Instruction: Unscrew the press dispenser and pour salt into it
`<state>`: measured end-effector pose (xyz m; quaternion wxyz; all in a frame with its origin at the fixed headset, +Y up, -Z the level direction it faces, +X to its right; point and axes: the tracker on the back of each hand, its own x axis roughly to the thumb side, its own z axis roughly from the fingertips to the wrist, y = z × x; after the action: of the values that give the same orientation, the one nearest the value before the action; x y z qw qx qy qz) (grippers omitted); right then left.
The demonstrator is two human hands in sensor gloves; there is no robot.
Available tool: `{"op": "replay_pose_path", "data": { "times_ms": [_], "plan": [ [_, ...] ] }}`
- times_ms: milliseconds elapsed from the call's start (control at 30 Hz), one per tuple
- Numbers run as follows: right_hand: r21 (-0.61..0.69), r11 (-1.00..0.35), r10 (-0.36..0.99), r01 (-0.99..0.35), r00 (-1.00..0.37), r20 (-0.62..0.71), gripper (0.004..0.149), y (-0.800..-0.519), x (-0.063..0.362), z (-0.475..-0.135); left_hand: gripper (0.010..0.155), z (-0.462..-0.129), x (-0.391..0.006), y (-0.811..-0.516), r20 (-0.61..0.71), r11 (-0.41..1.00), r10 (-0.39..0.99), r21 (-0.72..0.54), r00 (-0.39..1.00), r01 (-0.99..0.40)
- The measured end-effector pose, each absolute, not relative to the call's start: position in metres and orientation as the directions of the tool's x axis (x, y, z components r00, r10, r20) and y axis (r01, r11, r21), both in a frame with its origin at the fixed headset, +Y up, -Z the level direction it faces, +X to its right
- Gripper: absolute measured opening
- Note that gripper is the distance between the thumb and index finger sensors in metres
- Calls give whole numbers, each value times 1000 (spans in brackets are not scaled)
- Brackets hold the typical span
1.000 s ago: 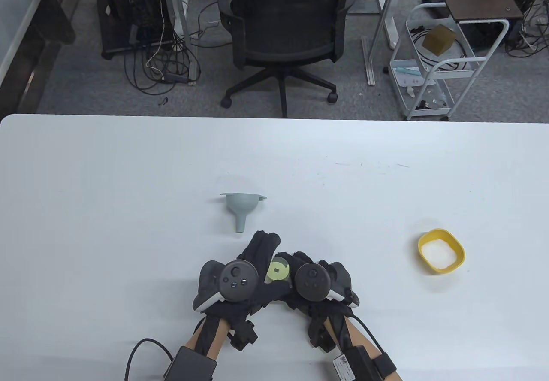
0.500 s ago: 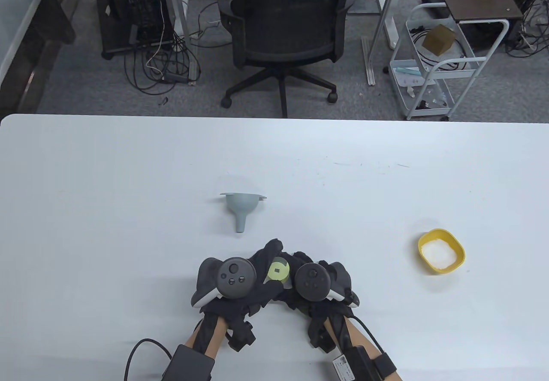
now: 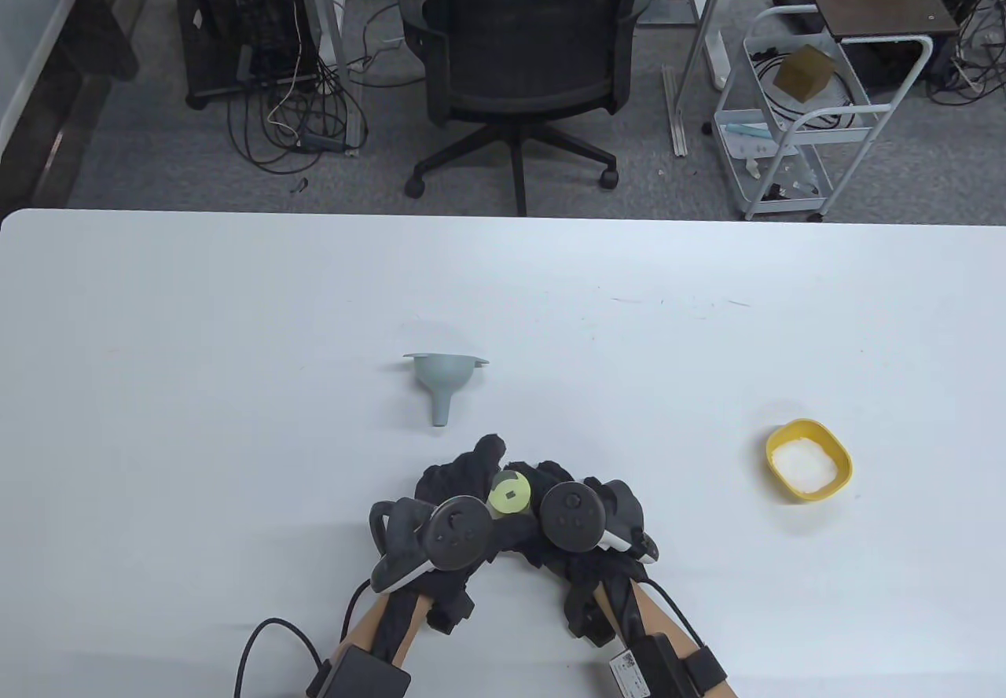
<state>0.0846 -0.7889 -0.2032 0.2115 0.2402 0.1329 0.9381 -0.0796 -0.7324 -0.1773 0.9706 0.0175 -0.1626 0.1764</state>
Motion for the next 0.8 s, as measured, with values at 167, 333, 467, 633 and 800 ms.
{"op": "replay_pose_path", "data": {
  "times_ms": [167, 333, 467, 633, 800],
  "plan": [
    [351, -875, 461, -333, -795, 394, 92, -789, 85, -203, 120, -180, -80, -731, 400, 867, 498, -194, 770, -460],
    [352, -875, 460, -332, -795, 395, 92, -789, 85, -203, 105, -186, -85, -735, 413, 806, 591, -305, 692, -507],
    [353, -875, 460, -332, -795, 395, 92, -789, 84, -203, 94, -188, -86, -737, 411, 812, 583, -312, 701, -493],
    [353, -875, 460, -332, -795, 395, 92, -789, 84, -203, 92, -187, -88, -736, 392, 813, 582, -283, 713, -508],
    [356, -875, 460, -330, -796, 394, 93, -789, 84, -203, 94, -186, -87, -734, 379, 842, 539, -224, 752, -491]
  ]
}}
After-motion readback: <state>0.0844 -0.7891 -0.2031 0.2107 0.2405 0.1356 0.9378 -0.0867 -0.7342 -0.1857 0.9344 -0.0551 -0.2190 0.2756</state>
